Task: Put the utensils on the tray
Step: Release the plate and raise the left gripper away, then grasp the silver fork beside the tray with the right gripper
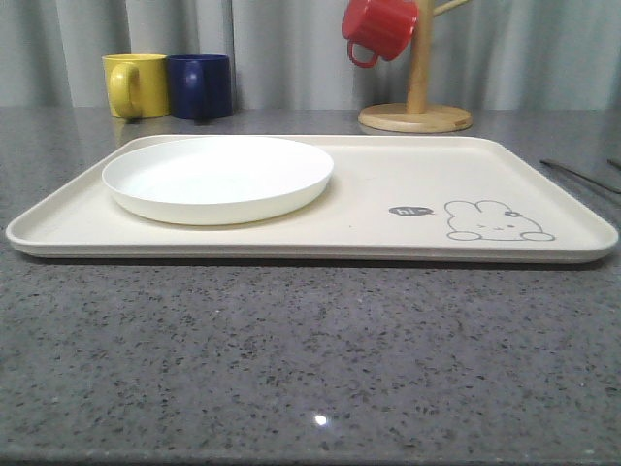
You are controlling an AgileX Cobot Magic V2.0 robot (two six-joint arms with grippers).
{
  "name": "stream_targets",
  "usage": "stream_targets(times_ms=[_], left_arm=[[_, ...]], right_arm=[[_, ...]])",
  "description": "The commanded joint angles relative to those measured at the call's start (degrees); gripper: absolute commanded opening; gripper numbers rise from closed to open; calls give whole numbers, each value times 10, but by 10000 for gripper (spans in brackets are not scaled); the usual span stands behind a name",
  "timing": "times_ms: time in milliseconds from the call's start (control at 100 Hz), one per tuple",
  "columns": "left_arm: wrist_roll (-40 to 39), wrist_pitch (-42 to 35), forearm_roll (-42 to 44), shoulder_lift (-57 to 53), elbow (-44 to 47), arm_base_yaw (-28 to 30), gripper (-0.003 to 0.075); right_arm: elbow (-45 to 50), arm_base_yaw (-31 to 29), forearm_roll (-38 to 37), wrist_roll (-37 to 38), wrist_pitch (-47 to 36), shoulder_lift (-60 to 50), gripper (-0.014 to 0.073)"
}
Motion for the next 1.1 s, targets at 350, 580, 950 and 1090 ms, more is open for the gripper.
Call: stream_targets(times_ms=[350, 580, 950, 1090], left_arm=[[0, -44, -4, 1, -15, -2, -18], [0, -44, -4, 2, -15, -2, -18], [0, -44, -4, 3, -15, -2, -18], [0, -44, -4, 3, -15, -2, -18]], right_arm=[[-154, -1, 6, -32, -43, 226, 401], [-193, -1, 8, -37, -46, 330, 401], [-195, -1, 23, -38, -52, 385, 401], [-195, -1, 26, -39, -52, 395, 401]])
